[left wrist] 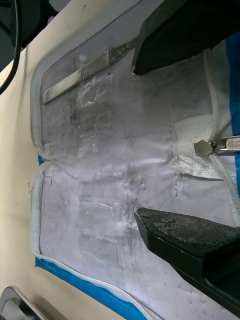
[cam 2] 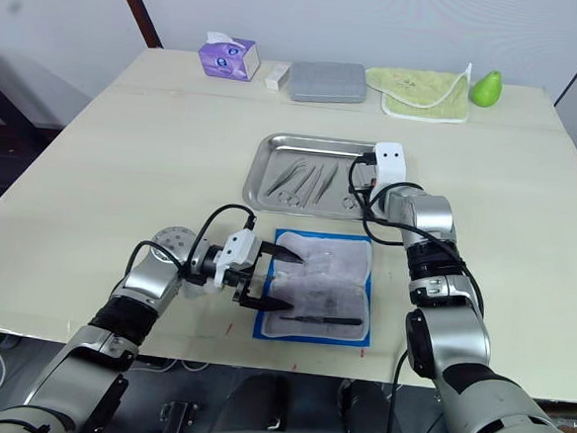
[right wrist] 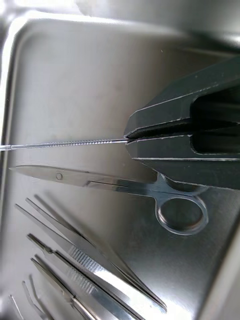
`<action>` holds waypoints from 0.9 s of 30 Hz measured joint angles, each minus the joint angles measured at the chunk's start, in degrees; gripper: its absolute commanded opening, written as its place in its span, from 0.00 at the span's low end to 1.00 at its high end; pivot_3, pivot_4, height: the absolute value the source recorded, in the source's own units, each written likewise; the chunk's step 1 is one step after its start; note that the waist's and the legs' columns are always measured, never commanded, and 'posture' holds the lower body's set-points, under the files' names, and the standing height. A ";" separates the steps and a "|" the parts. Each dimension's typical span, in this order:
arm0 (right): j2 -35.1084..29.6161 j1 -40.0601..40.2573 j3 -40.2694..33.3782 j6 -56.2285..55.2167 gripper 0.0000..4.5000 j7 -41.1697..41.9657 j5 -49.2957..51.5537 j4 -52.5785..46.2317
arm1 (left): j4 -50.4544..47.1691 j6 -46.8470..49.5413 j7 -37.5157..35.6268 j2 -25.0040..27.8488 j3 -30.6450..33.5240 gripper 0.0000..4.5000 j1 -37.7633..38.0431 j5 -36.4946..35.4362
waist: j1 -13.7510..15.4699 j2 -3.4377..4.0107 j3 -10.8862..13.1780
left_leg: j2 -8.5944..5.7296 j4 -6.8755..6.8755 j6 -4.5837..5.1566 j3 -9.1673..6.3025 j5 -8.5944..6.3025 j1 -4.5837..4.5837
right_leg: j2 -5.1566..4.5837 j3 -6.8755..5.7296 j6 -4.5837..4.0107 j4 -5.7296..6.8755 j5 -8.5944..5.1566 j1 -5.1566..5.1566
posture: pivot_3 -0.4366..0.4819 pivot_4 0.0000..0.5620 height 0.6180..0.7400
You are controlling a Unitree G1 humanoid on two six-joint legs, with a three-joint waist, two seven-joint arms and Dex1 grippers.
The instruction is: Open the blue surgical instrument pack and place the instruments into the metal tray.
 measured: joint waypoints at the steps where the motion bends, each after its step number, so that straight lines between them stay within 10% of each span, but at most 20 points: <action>1: 0.00 0.00 0.00 -0.19 0.15 0.02 -0.20 0.20 | 0.04 0.00 0.00 -0.01 0.00 1.00 -0.04 0.00 | 0.00 0.00 0.00 | 0.00 0.00 0.00 0.00 0.00 0.00 | 0.00 0.00 0.00 0.00 0.00 0.00 | 0.48 0.27 1.00; 6: 0.00 0.00 -0.01 -0.30 0.57 0.22 -0.51 0.24 | 0.18 0.00 0.00 -0.06 -0.01 1.00 -0.13 0.00 | 0.00 0.00 0.00 | 0.00 0.00 0.00 0.00 0.00 0.00 | 0.00 0.00 0.00 0.01 0.00 0.00 | 0.48 0.27 1.00; 21: -6.99 19.38 3.80 -5.79 0.57 25.25 14.02 -41.65 | 0.92 -0.14 0.30 -0.38 0.05 1.00 -0.50 -0.01 | 0.05 0.11 0.03 | 0.00 0.11 0.00 -0.19 0.00 -0.05 | 0.05 -0.15 0.01 0.01 0.00 0.07 | 0.48 0.27 1.00; 25: -17.08 27.40 3.89 -6.96 0.57 35.84 19.19 -50.86 | 1.31 -0.44 -0.02 -0.41 0.08 1.00 -0.58 -0.12 | 0.26 0.07 0.01 | -0.05 0.12 0.00 -0.22 0.00 -0.05 | -0.01 -0.16 0.01 -0.07 -0.02 0.16 | 0.48 0.27 1.00; 27: -21.27 31.21 3.79 -9.02 0.75 40.31 19.82 -52.74 | 1.78 -0.54 -0.10 -0.37 0.03 1.00 -0.98 -0.07 | 0.18 0.11 0.02 | -0.05 0.12 0.00 -0.28 0.00 -0.03 | 0.05 -0.17 0.01 -0.04 -0.02 0.16 | 0.48 0.27 1.00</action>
